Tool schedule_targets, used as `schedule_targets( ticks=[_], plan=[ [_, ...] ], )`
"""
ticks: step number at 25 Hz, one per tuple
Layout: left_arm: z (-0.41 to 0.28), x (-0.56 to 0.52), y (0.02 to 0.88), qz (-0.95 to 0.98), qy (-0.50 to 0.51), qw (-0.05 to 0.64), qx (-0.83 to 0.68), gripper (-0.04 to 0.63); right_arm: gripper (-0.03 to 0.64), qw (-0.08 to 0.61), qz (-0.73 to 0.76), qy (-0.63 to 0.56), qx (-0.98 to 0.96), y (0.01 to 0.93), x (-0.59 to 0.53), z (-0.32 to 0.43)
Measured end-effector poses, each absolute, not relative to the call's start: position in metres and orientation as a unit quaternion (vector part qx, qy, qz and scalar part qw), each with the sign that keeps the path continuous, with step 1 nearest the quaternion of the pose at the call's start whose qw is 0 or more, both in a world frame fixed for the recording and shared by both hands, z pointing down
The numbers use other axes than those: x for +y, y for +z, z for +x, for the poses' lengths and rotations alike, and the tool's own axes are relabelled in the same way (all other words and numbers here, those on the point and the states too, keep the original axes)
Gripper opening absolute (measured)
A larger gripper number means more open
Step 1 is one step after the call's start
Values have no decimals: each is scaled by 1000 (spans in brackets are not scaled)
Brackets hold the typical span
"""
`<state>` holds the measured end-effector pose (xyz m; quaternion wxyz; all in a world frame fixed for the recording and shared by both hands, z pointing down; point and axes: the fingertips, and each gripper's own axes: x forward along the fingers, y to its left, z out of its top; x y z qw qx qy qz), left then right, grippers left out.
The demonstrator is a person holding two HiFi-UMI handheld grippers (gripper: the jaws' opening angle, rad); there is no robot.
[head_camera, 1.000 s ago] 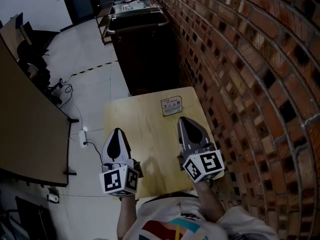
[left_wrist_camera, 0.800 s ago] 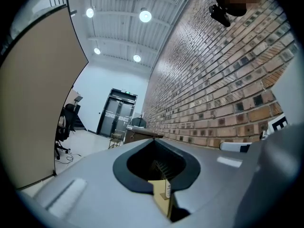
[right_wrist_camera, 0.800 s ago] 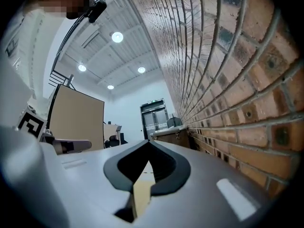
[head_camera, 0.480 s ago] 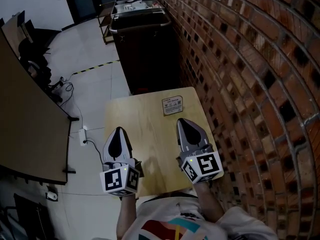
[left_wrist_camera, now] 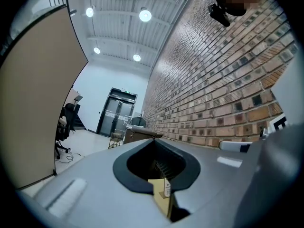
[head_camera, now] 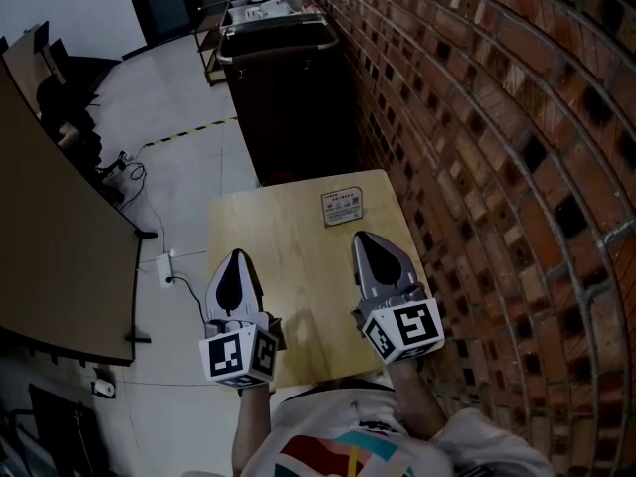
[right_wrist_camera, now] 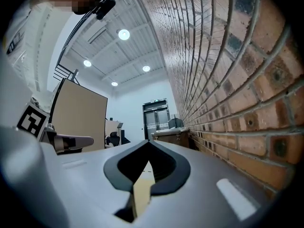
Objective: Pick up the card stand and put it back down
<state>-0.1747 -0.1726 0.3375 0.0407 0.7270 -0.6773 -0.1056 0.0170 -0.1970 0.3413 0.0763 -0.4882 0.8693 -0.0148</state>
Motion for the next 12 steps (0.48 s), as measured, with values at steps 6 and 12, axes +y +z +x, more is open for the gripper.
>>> schedule_targets(
  ticks=[6, 12],
  plan=[
    [-171, -171, 337, 727, -103, 41, -677, 5, 2, 77, -490, -16, 868, 340, -195, 22],
    [-169, -169, 338, 728, -103, 37, -677, 5, 2, 77, -494, -9, 866, 340, -194, 29]
  ],
)
